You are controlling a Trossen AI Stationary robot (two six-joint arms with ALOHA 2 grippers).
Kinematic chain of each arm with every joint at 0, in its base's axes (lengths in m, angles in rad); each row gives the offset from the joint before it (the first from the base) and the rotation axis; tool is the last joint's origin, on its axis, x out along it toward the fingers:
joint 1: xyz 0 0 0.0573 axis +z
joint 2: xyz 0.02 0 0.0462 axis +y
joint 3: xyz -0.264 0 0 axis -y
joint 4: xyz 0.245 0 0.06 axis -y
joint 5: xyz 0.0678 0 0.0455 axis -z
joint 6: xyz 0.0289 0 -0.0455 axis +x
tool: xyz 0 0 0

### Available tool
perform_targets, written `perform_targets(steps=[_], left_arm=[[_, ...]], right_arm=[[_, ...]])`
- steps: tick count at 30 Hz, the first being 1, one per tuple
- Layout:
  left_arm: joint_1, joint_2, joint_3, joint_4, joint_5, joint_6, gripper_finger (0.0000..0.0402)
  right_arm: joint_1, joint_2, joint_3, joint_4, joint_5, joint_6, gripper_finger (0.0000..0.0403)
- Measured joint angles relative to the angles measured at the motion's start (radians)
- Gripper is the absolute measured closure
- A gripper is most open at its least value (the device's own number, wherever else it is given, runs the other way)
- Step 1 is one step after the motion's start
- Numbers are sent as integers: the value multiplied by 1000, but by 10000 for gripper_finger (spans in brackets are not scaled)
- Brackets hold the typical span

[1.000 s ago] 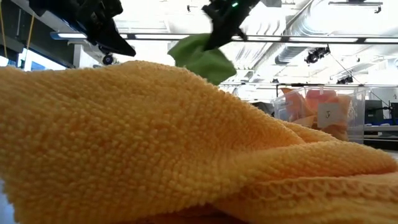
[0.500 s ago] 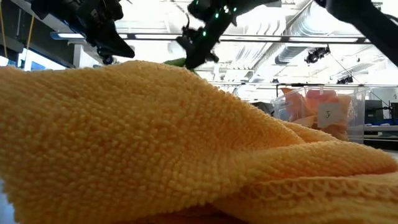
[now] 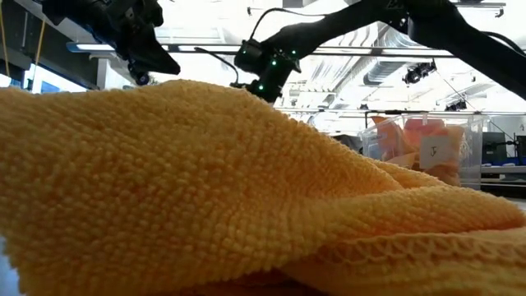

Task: Sort microfiber towel by color & place in baskets
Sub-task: Put the green towel into the left transparent bin

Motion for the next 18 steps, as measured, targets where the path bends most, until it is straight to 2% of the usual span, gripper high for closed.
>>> perform_targets(steps=[4, 10, 18], left_arm=[[0, 0, 0, 0, 0, -24, 376], [0, 0, 0, 0, -1, -24, 376], [0, 0, 0, 0, -2, -25, 376]], right_arm=[[-11, -1, 1, 7, -4, 46, 368], [-45, -1, 1, 1, -95, 153, 307], [-55, -51, 0, -7, -132, 146, 258]])
